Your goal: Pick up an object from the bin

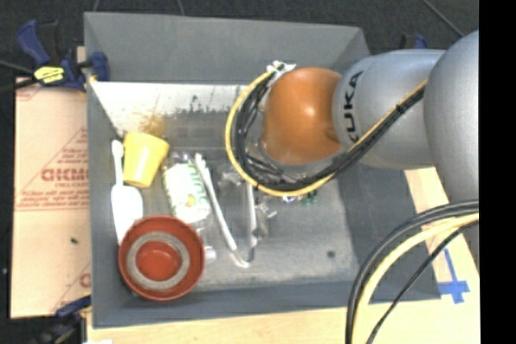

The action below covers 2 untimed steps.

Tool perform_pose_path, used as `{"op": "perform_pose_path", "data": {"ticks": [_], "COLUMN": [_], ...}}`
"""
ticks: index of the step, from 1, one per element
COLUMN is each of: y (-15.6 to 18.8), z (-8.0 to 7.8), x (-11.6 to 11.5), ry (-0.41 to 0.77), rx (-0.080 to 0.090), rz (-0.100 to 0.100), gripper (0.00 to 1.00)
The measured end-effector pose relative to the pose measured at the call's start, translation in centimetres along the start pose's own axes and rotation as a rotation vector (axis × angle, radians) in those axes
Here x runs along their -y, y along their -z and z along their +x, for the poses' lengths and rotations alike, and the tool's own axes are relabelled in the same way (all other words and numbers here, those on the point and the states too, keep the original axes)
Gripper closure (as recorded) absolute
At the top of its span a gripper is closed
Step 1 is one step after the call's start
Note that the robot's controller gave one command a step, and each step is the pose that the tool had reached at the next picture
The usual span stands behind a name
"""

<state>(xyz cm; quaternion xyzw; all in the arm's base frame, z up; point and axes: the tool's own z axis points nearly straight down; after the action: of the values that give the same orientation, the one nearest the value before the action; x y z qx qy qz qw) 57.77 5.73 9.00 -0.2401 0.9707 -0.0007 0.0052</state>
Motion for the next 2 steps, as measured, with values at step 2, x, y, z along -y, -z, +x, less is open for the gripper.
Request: {"op": "perform_pose_path", "data": {"ticks": [2], "y": [1.0], "z": [-1.4], "x": [1.0], "ry": [-0.21], "rx": [0.002], "rz": [0.0], "gripper": [0.0]}}
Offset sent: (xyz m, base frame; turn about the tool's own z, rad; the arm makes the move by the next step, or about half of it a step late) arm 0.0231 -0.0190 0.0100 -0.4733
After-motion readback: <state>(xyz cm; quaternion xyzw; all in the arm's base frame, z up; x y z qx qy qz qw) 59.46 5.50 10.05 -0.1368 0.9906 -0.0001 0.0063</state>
